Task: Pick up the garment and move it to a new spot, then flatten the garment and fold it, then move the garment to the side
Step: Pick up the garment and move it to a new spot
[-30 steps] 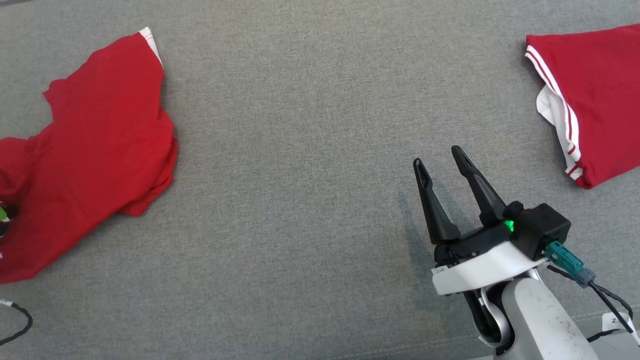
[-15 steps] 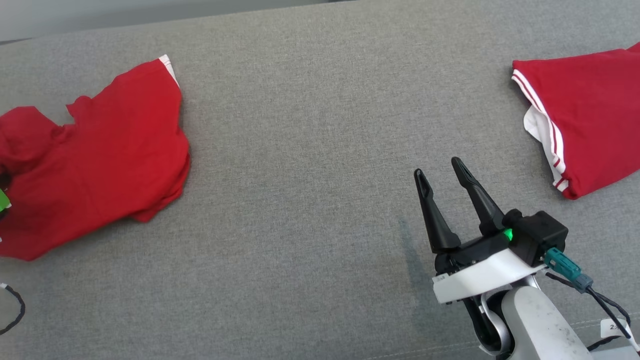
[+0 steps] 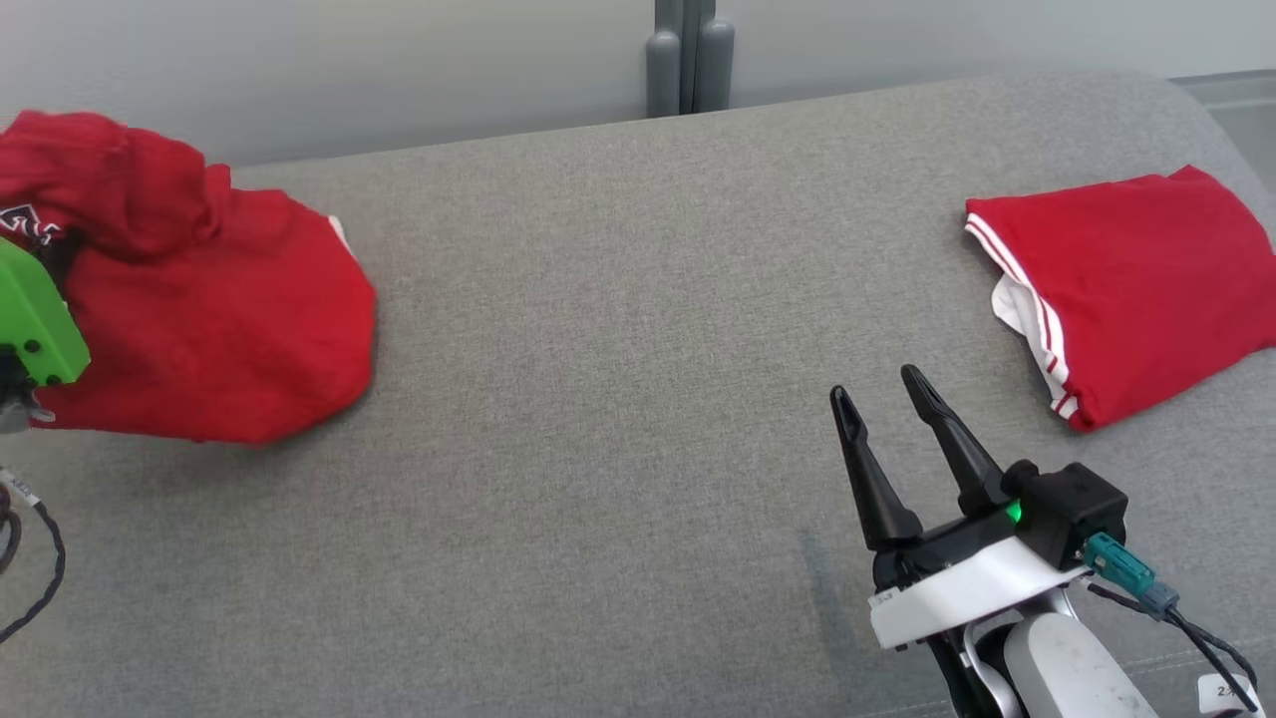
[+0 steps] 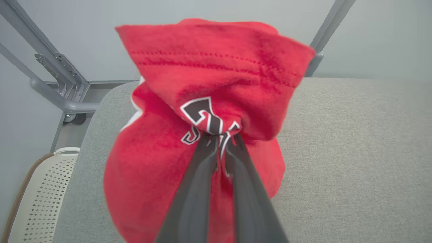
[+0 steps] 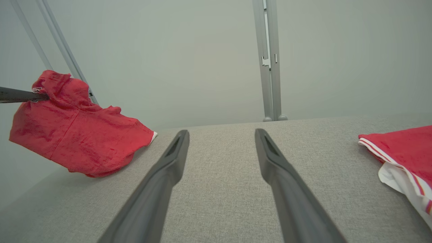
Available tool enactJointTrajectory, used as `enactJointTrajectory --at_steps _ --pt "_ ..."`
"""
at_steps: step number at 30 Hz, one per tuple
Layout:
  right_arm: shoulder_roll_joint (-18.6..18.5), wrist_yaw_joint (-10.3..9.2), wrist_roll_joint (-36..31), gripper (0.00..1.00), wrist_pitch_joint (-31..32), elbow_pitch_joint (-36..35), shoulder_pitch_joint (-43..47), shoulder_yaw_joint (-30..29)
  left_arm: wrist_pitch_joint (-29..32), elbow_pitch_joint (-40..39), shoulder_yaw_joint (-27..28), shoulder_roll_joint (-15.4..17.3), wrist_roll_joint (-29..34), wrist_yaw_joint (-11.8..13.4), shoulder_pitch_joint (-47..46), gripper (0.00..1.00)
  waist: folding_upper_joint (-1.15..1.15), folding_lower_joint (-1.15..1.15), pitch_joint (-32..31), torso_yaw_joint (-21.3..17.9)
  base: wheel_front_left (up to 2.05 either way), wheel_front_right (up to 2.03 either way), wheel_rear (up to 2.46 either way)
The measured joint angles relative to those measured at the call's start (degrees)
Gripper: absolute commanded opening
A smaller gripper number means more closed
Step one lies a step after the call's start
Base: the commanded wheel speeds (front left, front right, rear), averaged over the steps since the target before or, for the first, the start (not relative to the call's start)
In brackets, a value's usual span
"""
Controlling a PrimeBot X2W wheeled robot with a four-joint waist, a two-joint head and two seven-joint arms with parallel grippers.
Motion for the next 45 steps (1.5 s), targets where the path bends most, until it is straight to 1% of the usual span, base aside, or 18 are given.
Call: enactJointTrajectory --at_steps 3,6,10,12,14,15,16,20,25,31,32,33,34,39,45 --pt "-0.29 0.00 0.02 1.00 0.00 -0.03 0.77 -0.02 -0.78 -3.43 -1.49 -0.37 0.81 -0.25 0.84 0.00 0.00 0.00 -1.47 -0.83 0.00 0.00 0.00" --pt "-0.53 0.00 0.07 1.00 0.00 -0.08 1.03 -0.08 -1.27 -6.92 -3.66 -1.76 2.66 -0.13 1.93 0.00 0.00 0.00 -2.50 -2.16 0.00 0.00 0.00" --pt "-1.09 0.00 0.13 1.00 0.00 -0.05 1.92 -0.08 -2.44 -11.57 -6.66 -4.05 5.22 1.67 3.41 0.00 0.00 0.00 -3.64 -4.24 0.00 0.00 0.00" --pt "-1.18 0.00 0.24 1.00 0.00 -0.03 2.01 -0.14 -3.02 -13.56 -8.05 -5.89 6.61 3.13 4.24 0.00 0.00 0.00 -4.12 -5.37 0.00 0.00 0.00" --pt "-1.24 0.00 0.43 1.00 0.00 -0.01 2.05 -0.12 -3.74 -14.96 -9.51 -8.47 7.26 4.61 5.32 0.00 0.01 0.00 -4.51 -6.51 0.00 0.00 0.00" --pt "-1.44 0.00 0.51 1.00 0.00 0.07 2.16 -0.14 -4.38 -16.05 -11.27 -11.00 7.93 5.57 6.29 0.00 0.01 0.00 -4.82 -7.72 0.00 0.00 0.00" --pt "-1.52 0.00 0.52 1.00 0.00 0.08 2.16 -0.14 -4.76 -16.30 -12.29 -12.12 8.42 5.90 6.61 0.00 0.01 0.00 -4.93 -8.35 0.00 0.00 0.00" --pt "-1.59 0.00 0.58 1.00 0.00 0.05 2.14 -0.08 -6.83 -15.33 -15.58 -15.45 10.76 6.75 7.51 0.00 0.01 0.00 -5.03 -10.89 0.00 0.00 0.00" --pt "-1.74 0.00 0.59 1.00 0.00 -0.08 1.90 0.00 -9.96 -10.89 -19.68 -19.47 13.90 6.89 7.58 0.00 0.01 0.00 -4.55 -13.99 0.00 0.00 0.00" --pt "-1.41 0.00 0.64 1.00 0.00 -0.48 1.21 -0.02 -12.74 -3.41 -21.71 -24.65 13.99 6.39 5.49 0.00 0.01 0.00 -3.03 -17.02 0.00 0.00 0.00" --pt "-1.21 0.00 0.63 1.00 0.00 -0.45 0.97 0.00 -13.54 -0.34 -22.30 -25.83 14.38 6.48 4.35 0.35 0.00 0.00 -2.29 -17.69 0.00 0.00 0.00" --pt "-1.15 0.00 0.63 1.00 0.00 -0.46 0.83 -0.02 -14.16 1.04 -22.42 -26.49 14.29 6.27 3.94 0.89 0.00 0.00 -1.94 -17.96 0.00 0.00 0.00" --pt "-1.15 0.00 0.63 1.00 0.00 -0.46 0.83 -0.02 -14.16 1.04 -22.42 -26.49 14.29 6.27 3.94 1.00 0.00 0.00 -1.94 -17.96 0.00 0.00 0.00" --pt "-0.96 0.00 0.56 1.00 0.00 -0.45 0.71 -0.56 -16.57 6.23 -23.84 -28.97 12.82 4.52 2.74 1.00 0.00 0.00 -0.74 -18.89 0.00 0.00 0.00" --pt "-0.81 0.00 0.19 1.00 0.00 -0.46 0.81 -1.75 -19.75 7.31 -25.57 -29.95 10.93 3.05 1.90 1.00 0.00 0.00 -0.99 -17.51 0.00 0.00 0.00"
